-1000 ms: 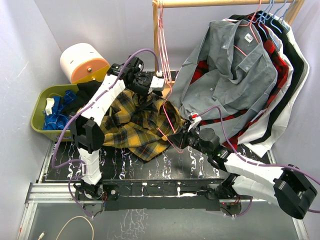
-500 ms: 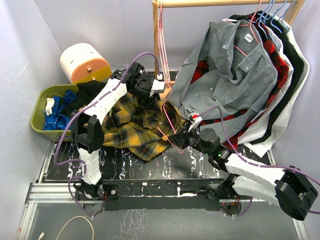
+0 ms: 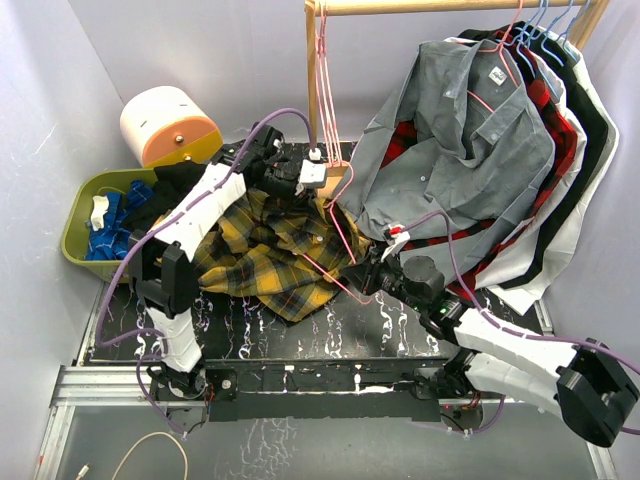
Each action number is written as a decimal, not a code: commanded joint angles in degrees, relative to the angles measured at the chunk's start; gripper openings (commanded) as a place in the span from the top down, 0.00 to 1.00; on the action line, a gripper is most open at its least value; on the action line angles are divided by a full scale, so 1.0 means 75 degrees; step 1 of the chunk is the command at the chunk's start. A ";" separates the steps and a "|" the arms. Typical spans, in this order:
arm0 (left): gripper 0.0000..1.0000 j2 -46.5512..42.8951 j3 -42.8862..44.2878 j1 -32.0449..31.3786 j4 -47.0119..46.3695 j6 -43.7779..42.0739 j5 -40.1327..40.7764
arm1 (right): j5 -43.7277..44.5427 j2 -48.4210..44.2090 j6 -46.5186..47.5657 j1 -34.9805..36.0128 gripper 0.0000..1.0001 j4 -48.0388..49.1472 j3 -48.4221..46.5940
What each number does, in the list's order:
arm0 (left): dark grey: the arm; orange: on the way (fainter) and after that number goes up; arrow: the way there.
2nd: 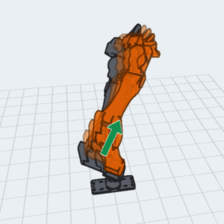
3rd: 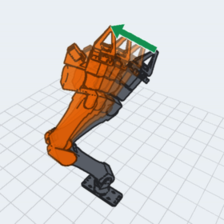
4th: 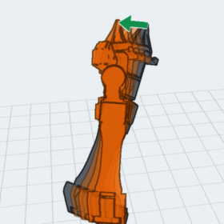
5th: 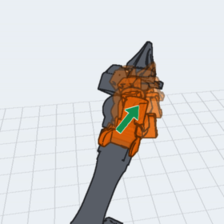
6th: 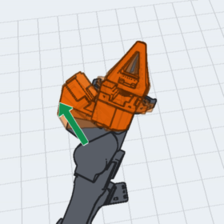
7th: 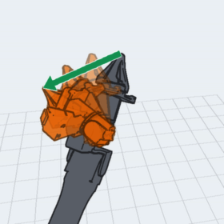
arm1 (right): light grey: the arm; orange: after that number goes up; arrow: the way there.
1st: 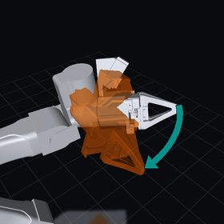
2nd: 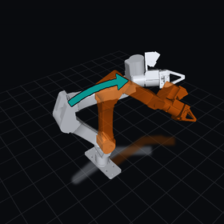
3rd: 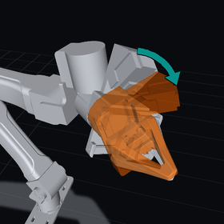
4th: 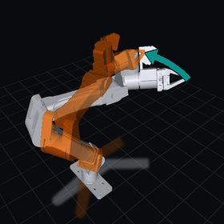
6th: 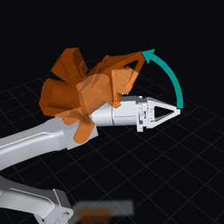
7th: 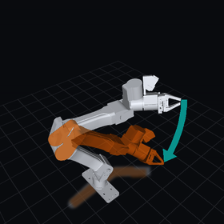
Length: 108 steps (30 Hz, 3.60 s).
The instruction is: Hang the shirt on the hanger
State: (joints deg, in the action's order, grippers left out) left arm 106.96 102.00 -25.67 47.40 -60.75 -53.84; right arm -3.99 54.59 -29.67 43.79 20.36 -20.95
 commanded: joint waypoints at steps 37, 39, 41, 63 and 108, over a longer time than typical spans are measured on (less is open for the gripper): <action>1.00 -0.4610 0.1037 0.1773 0.2452 0.2452 0.1038 | -0.0221 -0.1302 -0.1368 0.0138 0.02 0.2345 0.0424; 1.00 -0.4658 0.1016 0.1885 0.2463 0.2432 0.0974 | -0.0659 -0.0459 -0.1619 0.0138 0.06 0.3177 0.0243; 1.00 -0.4675 0.1021 0.1954 0.2446 0.2437 0.0921 | -0.1148 0.0279 -0.2065 0.0138 0.10 0.3972 -0.0163; 1.00 -0.4605 0.0917 0.2982 0.1536 0.3480 0.1182 | 0.1692 0.1861 -0.0858 0.2441 0.10 0.2680 -0.2241; 1.00 -0.5135 -0.0634 0.2849 0.0121 -0.1011 0.4984 | -0.1019 0.1050 -0.1418 -0.1667 0.92 -0.1846 -0.3464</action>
State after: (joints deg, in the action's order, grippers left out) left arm 71.37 99.22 -6.22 57.43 -65.23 -28.99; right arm -9.93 62.28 -41.74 33.78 12.69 -44.66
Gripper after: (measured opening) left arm 0.092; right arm 0.091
